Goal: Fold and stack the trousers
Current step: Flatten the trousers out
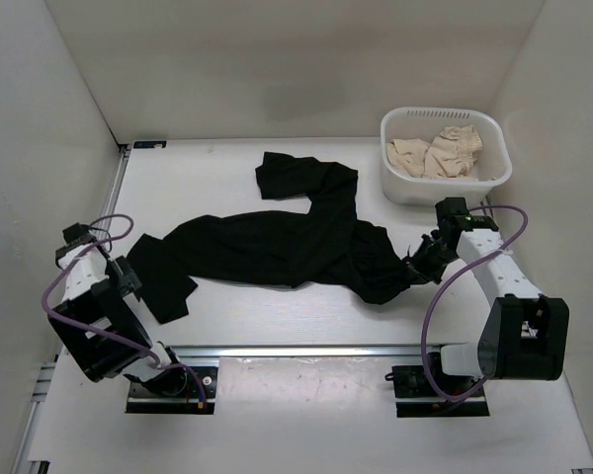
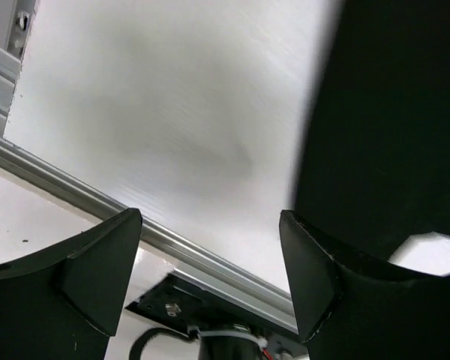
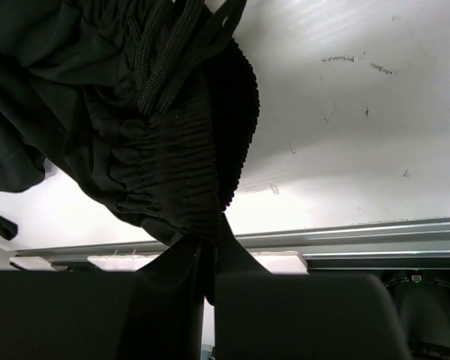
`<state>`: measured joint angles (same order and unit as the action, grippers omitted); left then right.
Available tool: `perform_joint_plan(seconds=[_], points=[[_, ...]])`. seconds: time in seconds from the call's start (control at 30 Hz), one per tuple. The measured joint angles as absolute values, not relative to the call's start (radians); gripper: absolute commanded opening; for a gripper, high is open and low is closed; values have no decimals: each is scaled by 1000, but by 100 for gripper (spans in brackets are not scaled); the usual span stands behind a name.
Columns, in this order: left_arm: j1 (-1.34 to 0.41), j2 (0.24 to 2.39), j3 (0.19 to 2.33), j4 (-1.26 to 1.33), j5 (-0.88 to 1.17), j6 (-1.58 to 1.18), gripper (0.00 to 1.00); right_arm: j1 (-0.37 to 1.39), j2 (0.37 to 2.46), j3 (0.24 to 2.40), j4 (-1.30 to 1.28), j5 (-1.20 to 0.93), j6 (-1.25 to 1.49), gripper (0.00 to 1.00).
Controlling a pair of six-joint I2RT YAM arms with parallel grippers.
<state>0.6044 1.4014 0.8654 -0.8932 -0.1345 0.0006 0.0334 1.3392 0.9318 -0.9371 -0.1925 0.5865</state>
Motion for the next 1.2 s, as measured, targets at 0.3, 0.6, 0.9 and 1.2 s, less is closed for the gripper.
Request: perform_joint_plan(seconds=[0.3, 0.6, 0.9, 1.2], points=[[312, 1288, 936, -923, 17, -1, 95, 33, 1348, 932, -910, -182, 570, 0], [-90, 1345, 698, -800, -128, 0, 88, 33, 1372, 932, -901, -170, 568, 0], [-86, 1426, 711, -712, -202, 1, 14, 32, 1377, 932, -894, -136, 550, 0], [176, 1358, 910, -807, -129, 2, 14, -131, 1365, 931, -911, -109, 479, 0]])
